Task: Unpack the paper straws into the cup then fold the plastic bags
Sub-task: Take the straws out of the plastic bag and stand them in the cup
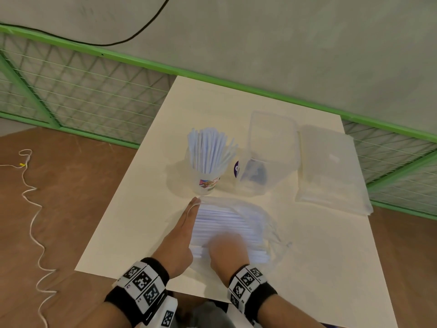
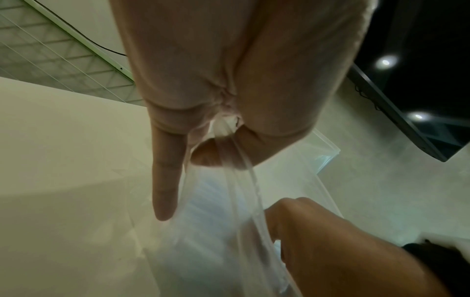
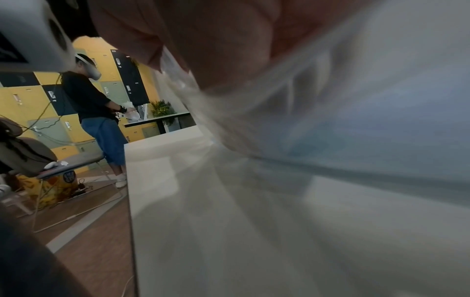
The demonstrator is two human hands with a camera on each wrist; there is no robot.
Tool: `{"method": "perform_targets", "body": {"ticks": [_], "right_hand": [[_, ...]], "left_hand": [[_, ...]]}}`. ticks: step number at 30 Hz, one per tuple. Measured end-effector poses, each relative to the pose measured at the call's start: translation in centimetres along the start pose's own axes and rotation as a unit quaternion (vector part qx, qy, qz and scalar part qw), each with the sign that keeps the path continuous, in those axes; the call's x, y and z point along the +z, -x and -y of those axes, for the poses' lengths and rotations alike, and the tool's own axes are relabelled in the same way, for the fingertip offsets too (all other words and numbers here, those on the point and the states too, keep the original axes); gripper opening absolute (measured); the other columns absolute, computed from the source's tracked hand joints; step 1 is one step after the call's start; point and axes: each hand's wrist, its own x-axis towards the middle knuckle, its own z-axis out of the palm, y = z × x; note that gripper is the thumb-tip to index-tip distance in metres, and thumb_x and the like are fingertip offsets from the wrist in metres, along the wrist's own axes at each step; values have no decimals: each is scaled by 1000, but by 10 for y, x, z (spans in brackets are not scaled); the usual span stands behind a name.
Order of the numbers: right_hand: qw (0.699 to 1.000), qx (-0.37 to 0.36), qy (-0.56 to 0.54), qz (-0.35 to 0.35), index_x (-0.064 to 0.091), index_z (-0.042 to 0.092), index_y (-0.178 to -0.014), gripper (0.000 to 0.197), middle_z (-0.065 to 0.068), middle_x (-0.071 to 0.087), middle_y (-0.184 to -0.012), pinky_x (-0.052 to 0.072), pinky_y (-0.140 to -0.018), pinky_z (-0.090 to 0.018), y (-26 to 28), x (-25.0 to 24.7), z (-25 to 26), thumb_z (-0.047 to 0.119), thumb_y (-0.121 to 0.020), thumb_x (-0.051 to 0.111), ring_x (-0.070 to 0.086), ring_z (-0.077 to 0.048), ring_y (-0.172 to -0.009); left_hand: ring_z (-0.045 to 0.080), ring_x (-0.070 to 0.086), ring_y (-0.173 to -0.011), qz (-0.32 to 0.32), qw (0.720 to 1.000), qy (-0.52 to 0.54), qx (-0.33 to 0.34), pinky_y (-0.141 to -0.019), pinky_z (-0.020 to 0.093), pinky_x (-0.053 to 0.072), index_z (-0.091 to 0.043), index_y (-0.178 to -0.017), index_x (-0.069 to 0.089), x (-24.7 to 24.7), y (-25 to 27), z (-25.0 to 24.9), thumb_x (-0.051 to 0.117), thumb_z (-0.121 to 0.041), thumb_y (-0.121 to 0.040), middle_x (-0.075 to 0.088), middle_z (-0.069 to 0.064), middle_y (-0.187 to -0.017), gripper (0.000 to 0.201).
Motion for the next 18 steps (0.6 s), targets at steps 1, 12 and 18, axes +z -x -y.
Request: {"method": "perform_targets", "body": {"ticks": [1, 12, 18], "right_hand": [[1000, -5, 10, -5, 66, 16, -60, 25, -1, 62, -62, 51, -59, -40, 0, 0, 0, 15, -47, 88, 60, -24, -62], [1000, -27, 5, -15, 63, 19, -69, 30, 1, 59, -54, 46, -58, -36, 3, -4, -1, 13, -45, 80, 57, -23, -53], [997, -42, 13, -68, 63, 21, -61, 28, 4, 58, -53, 47, -53, -35, 5, 1, -1, 16, -42, 83, 56, -21, -52]], "left_hand": [[2, -2, -148, 0, 1000, 0, -1, -101, -4, -2, -28, -152, -8, 0, 0, 1, 44, 23, -72, -10, -16, -160, 108], [1, 1, -146, 2, 1000, -4, 0, -100, -3, 2, -30, -151, -10, 2, 2, 2, 45, 21, -72, -12, -16, -160, 109], [1, 2, -145, 0, 1000, -5, 5, -98, -5, 2, -34, -147, -11, 0, 2, 0, 45, 21, -72, -11, -15, -160, 108]]}}
